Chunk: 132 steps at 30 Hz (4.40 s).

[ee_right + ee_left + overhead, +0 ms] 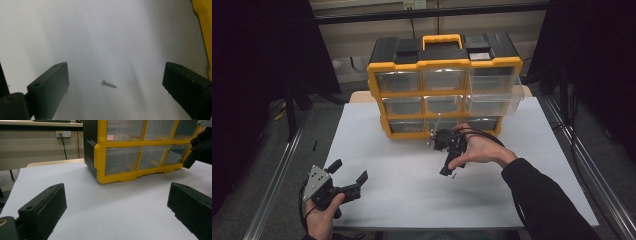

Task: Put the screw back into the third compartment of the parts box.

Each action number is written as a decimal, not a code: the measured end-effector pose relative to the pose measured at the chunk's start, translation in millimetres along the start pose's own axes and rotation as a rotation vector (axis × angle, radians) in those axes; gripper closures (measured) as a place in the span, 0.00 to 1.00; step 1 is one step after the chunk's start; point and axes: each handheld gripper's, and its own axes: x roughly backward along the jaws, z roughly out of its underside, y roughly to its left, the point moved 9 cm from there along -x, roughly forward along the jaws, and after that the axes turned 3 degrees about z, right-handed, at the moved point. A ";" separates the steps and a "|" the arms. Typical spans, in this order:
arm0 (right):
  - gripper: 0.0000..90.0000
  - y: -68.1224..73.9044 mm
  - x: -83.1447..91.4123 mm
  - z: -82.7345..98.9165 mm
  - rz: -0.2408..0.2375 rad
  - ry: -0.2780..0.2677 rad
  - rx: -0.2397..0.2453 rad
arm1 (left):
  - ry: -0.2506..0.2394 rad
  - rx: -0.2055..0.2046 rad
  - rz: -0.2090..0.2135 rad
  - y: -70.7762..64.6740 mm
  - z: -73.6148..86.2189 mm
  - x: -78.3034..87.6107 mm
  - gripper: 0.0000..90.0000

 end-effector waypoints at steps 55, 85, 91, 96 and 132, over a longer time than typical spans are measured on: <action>0.82 -0.1 -46.1 38.4 -0.046 0.148 0.196 | 0.007 0.006 0.000 -1.2 1.2 -1.2 0.03; 0.98 0.7 -34.7 30.5 -0.103 0.125 0.088 | 0.007 0.003 0.005 -1.4 1.1 -1.5 0.03; 0.98 5.2 -24.3 25.0 -0.104 0.100 0.090 | 0.007 0.004 0.004 -1.3 1.2 -1.7 0.03; 0.98 8.8 -14.3 12.9 -0.117 0.056 0.095 | 0.007 0.004 0.005 -1.4 1.0 -1.4 0.03; 0.98 22.9 63.4 -27.8 -0.066 -0.096 0.117 | 0.007 0.003 0.006 -1.4 0.9 -1.5 0.03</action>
